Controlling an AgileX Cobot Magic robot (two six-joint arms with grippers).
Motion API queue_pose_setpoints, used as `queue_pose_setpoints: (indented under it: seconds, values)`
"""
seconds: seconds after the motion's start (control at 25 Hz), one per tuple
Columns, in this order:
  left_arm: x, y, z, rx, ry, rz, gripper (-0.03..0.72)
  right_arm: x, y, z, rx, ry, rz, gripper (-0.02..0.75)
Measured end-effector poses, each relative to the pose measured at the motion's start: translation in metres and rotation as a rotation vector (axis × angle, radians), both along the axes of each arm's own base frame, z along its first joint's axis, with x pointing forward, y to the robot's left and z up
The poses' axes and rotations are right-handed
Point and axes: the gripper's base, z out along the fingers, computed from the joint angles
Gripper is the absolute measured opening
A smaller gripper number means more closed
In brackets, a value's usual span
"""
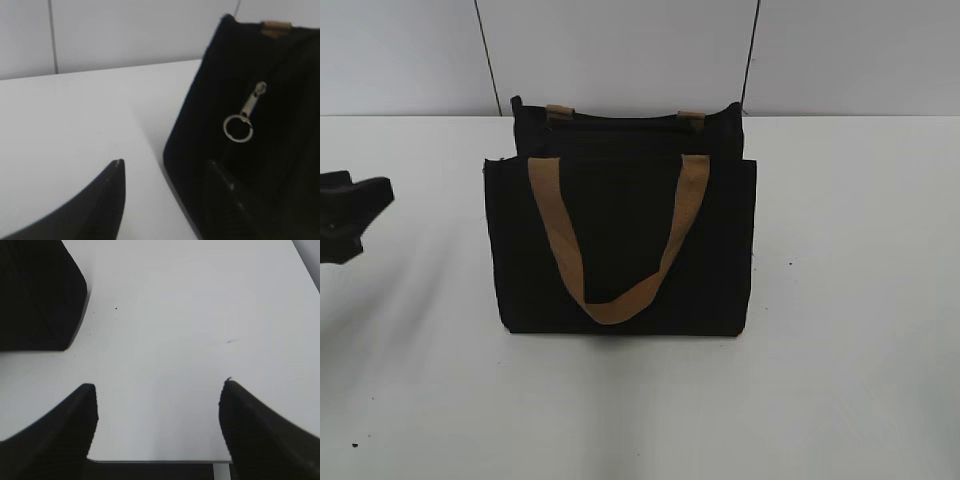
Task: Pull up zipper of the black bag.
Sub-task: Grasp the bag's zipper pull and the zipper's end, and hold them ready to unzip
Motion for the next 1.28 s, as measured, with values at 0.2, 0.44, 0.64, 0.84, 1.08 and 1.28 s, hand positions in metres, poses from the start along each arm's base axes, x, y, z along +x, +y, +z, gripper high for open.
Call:
queue_pose_setpoints:
  seconds: [0.2,0.44,0.64,0.84,1.08,1.28]
  values:
    - [0.02,-0.009,-0.019,0.012,0.033,-0.115,0.393,0.0,0.0,0.0,0.0,0.0,0.0,0.577]
    - [0.049,-0.025,-0.048,0.1,0.069,-0.369,0.348,0.0,0.0,0.0,0.0,0.0,0.0,0.577]
    - [0.068,-0.03,-0.067,0.109,0.084,-0.441,0.336,0.0,0.0,0.0,0.0,0.0,0.0,0.577]
    - [0.085,-0.033,-0.073,0.075,0.043,-0.46,0.319,0.0,0.0,0.0,0.0,0.0,0.0,0.577]
    - [0.088,-0.041,-0.074,0.033,-0.028,-0.59,0.304,0.0,0.0,0.0,0.0,0.0,0.0,0.577]
    - [0.093,-0.042,-0.079,0.025,-0.034,-0.603,0.304,0.0,0.0,0.0,0.0,0.0,0.0,0.577]
